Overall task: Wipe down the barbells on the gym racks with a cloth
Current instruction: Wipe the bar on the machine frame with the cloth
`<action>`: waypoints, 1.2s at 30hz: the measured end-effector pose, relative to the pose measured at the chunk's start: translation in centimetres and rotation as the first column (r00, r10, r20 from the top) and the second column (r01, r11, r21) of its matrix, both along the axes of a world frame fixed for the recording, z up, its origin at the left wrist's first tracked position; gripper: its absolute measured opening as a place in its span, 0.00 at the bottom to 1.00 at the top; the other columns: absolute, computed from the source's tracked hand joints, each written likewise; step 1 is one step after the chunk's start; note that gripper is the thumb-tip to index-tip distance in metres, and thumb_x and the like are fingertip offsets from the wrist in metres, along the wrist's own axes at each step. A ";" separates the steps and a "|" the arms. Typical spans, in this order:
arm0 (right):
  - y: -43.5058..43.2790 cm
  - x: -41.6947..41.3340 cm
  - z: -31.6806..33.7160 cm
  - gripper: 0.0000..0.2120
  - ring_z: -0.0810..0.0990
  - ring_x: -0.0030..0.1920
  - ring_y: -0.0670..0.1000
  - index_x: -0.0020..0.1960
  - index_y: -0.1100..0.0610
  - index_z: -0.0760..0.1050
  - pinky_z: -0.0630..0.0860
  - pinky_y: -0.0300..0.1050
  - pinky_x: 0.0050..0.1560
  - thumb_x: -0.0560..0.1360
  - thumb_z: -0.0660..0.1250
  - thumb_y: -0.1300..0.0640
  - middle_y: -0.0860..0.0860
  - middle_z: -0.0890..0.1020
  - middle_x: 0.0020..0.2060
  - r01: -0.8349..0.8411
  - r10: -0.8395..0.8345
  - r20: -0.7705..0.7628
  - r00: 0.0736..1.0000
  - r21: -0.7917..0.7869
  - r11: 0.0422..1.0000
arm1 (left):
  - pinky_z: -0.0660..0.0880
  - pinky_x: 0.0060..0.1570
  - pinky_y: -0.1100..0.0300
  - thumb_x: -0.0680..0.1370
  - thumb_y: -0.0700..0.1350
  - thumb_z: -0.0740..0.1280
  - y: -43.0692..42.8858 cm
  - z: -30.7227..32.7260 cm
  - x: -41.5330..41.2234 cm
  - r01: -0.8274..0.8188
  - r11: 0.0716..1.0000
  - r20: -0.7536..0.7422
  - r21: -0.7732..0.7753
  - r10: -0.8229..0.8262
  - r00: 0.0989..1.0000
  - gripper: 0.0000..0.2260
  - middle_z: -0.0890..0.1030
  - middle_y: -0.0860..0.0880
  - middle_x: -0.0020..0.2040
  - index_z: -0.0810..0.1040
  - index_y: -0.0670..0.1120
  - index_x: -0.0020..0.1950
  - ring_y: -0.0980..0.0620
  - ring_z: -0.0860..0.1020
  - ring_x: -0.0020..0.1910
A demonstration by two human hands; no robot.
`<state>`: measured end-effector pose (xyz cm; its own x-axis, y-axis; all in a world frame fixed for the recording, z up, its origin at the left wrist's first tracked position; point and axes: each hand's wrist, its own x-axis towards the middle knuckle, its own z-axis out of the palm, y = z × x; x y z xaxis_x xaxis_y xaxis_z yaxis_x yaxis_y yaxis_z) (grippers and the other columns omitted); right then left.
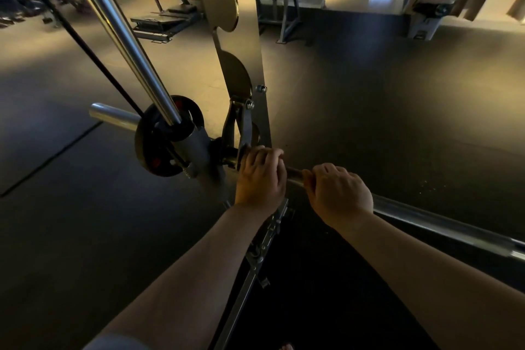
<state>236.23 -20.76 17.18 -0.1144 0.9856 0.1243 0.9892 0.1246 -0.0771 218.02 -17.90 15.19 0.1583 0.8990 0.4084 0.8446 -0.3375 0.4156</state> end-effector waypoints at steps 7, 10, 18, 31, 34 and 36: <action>-0.4 -0.3 0.4 0.22 0.78 0.43 0.47 0.53 0.48 0.73 0.77 0.44 0.48 0.84 0.44 0.39 0.45 0.79 0.46 0.007 -0.007 -0.001 1.000 -0.010 1.000 | 0.56 0.79 0.44 0.85 0.53 0.48 -1.3 -0.6 -0.5 0.104 0.991 -0.012 -0.078 -0.105 0.994 0.22 0.71 0.47 0.74 0.66 0.48 0.76 0.47 0.55 0.80; -0.9 0.0 0.7 0.25 0.78 0.43 0.47 0.52 0.48 0.73 0.76 0.44 0.47 0.82 0.40 0.38 0.45 0.79 0.45 0.014 -0.015 -0.004 1.000 -0.011 1.000 | 0.56 0.78 0.43 0.85 0.53 0.49 -0.8 -0.4 -1.2 0.074 0.993 -0.039 -0.092 -0.078 0.996 0.21 0.70 0.47 0.75 0.65 0.50 0.76 0.49 0.56 0.80; -3.0 1.7 1.4 0.19 0.80 0.49 0.49 0.54 0.48 0.74 0.77 0.48 0.55 0.85 0.48 0.41 0.46 0.81 0.49 0.096 -0.096 0.001 0.995 -0.029 0.995 | 0.50 0.79 0.40 0.82 0.57 0.46 -4.2 -2.1 4.1 0.107 0.992 0.033 -0.073 -0.105 0.994 0.28 0.60 0.45 0.80 0.55 0.47 0.81 0.44 0.44 0.82; -3.7 2.1 0.9 0.15 0.81 0.55 0.50 0.58 0.49 0.77 0.73 0.49 0.62 0.85 0.55 0.44 0.47 0.82 0.54 0.137 -0.138 -0.029 0.990 -0.020 0.990 | 0.41 0.79 0.44 0.84 0.54 0.51 -4.6 -1.7 5.8 0.120 0.992 0.033 0.042 -0.121 0.992 0.24 0.68 0.44 0.76 0.66 0.45 0.76 0.44 0.52 0.81; -3.8 1.9 0.7 0.19 0.81 0.52 0.52 0.56 0.51 0.78 0.74 0.49 0.59 0.85 0.51 0.44 0.48 0.82 0.52 0.162 -0.162 -0.023 0.987 0.020 0.987 | 0.45 0.80 0.46 0.85 0.55 0.48 -3.1 -2.1 3.2 0.195 0.973 -0.026 0.126 -0.194 0.981 0.24 0.71 0.46 0.75 0.68 0.45 0.76 0.44 0.57 0.81; -3.9 1.6 0.8 0.23 0.82 0.49 0.54 0.53 0.52 0.79 0.75 0.50 0.55 0.84 0.47 0.43 0.50 0.83 0.49 0.179 -0.178 -0.022 0.984 0.061 0.982 | 0.46 0.80 0.46 0.86 0.56 0.46 -2.2 -2.2 1.7 0.099 0.990 0.023 0.105 -0.102 0.995 0.24 0.71 0.46 0.75 0.67 0.46 0.76 0.46 0.57 0.80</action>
<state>237.83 -24.68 18.02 0.0654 0.9802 0.1868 0.9947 -0.0491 -0.0908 219.70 -20.07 13.01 0.2324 0.8318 0.5041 0.7927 -0.4623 0.3974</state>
